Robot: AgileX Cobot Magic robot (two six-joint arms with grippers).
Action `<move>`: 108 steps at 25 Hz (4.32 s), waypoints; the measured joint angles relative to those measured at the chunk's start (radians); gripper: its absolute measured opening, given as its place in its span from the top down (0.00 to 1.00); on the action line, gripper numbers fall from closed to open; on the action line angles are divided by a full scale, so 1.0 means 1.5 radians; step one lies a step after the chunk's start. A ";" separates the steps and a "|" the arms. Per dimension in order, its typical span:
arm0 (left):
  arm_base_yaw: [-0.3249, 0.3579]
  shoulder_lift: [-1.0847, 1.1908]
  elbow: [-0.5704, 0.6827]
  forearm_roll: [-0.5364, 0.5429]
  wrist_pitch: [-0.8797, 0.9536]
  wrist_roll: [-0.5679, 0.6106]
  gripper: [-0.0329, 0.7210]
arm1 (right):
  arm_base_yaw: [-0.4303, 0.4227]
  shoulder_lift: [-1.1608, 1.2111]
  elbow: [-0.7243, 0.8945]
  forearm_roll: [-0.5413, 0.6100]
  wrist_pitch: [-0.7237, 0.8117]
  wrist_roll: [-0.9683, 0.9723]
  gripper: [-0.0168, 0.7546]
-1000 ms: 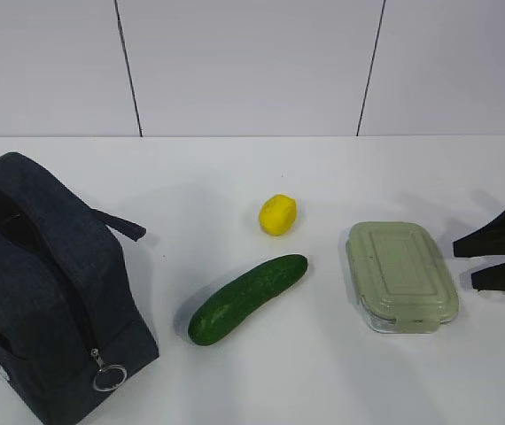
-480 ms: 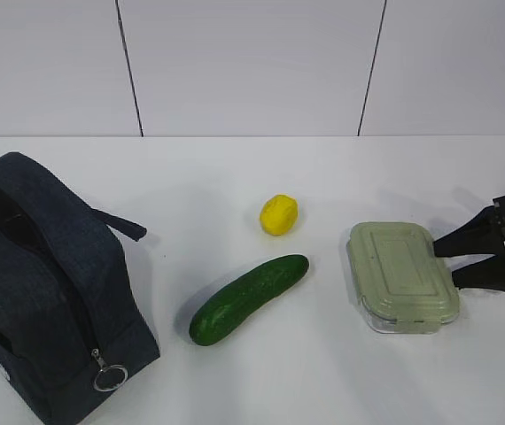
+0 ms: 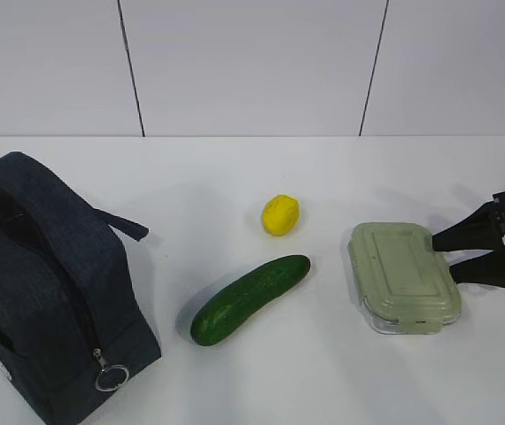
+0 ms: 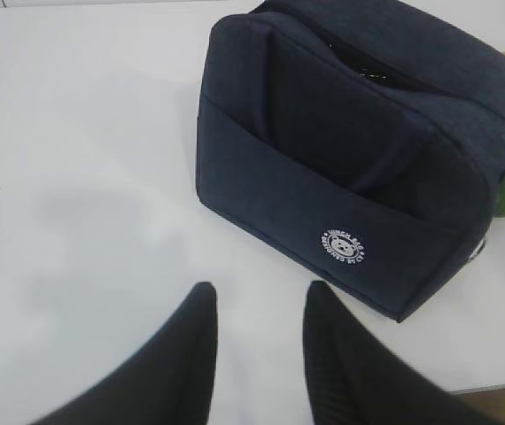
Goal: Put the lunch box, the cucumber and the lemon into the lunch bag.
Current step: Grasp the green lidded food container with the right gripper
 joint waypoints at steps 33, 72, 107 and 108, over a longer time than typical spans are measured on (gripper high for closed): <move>0.000 0.000 0.000 0.000 0.000 0.000 0.64 | 0.008 0.042 -0.001 0.019 -0.002 -0.015 0.30; 0.000 0.000 0.000 0.000 0.000 0.000 0.64 | 0.034 0.042 -0.001 0.003 -0.002 -0.012 0.30; 0.000 0.000 0.000 0.000 0.000 0.000 0.64 | 0.042 0.042 -0.003 -0.010 -0.002 -0.040 0.31; 0.000 0.000 0.000 0.000 0.000 0.000 0.64 | 0.042 0.042 -0.003 -0.010 -0.002 -0.040 0.31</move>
